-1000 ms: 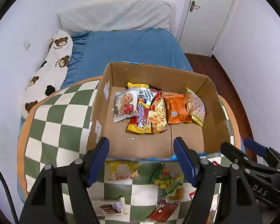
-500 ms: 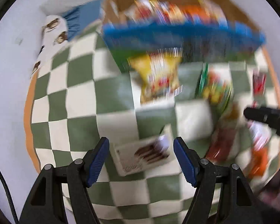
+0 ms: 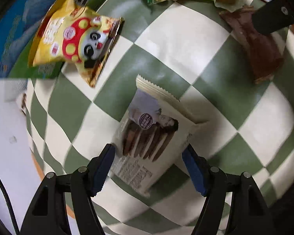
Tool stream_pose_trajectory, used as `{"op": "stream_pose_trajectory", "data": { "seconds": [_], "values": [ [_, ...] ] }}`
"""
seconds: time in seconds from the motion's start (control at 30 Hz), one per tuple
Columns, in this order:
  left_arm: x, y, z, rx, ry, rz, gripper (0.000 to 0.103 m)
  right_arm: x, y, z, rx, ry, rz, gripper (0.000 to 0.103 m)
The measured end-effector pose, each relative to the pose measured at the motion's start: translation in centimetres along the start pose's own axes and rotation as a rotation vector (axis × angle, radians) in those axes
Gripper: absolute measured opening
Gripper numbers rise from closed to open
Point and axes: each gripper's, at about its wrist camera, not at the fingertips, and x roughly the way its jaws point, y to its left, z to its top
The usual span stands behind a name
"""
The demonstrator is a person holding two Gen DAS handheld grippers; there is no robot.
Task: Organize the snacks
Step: 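Grasp the white Franzzi pack with left tool while right tool grasps dark red packet, then carry both packets into the box and release them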
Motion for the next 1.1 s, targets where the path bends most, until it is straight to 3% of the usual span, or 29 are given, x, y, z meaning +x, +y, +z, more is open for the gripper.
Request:
{"op": "stream_pose_trajectory", "data": {
  "seconds": [0.1, 0.2, 0.43, 0.53, 0.6, 0.67, 0.8, 0.9, 1.1],
  "values": [
    [0.3, 1.3, 0.4, -0.08, -0.005, -0.024, 0.064, 1.0, -0.1, -0.4, 0.024, 0.013, 0.006, 0.086],
    [0.2, 3.7, 0.4, -0.241, 0.004, -0.092, 0.059, 2.4, 0.4, -0.6, 0.037, 0.033, 0.004, 0.084],
    [2.5, 10.9, -3.7, -0.88, 0.12, -0.413, 0.059, 5.3, 2.5, -1.0, -0.035, 0.03, -0.066, 0.064],
    [3.7, 12.0, -5.5, -1.018, 0.128, -0.565, 0.059, 5.6, 4.7, -1.7, -0.149, 0.01, -0.111, 0.06],
    [4.1, 12.0, -5.7, -0.993, 0.122, -0.58, 0.061, 6.0, 6.2, -2.3, -0.231, 0.009, -0.138, 0.06],
    [3.8, 11.5, -4.6, -0.902, 0.122, -0.553, 0.064, 6.4, 7.3, -2.7, -0.285, 0.018, -0.155, 0.061],
    [4.2, 9.4, -3.2, -0.681, 0.161, -0.479, 0.068, 6.7, 7.5, -2.7, -0.263, 0.033, -0.124, 0.066],
    [3.7, 9.2, -3.1, -0.707, 0.15, -0.456, 0.068, 6.3, 7.1, -1.4, -0.239, 0.036, -0.101, 0.066],
    [2.9, 7.9, -4.3, -0.772, 0.147, -0.564, 0.068, 5.7, 5.8, -1.2, -0.206, 0.043, -0.062, 0.058]
  ]
}}
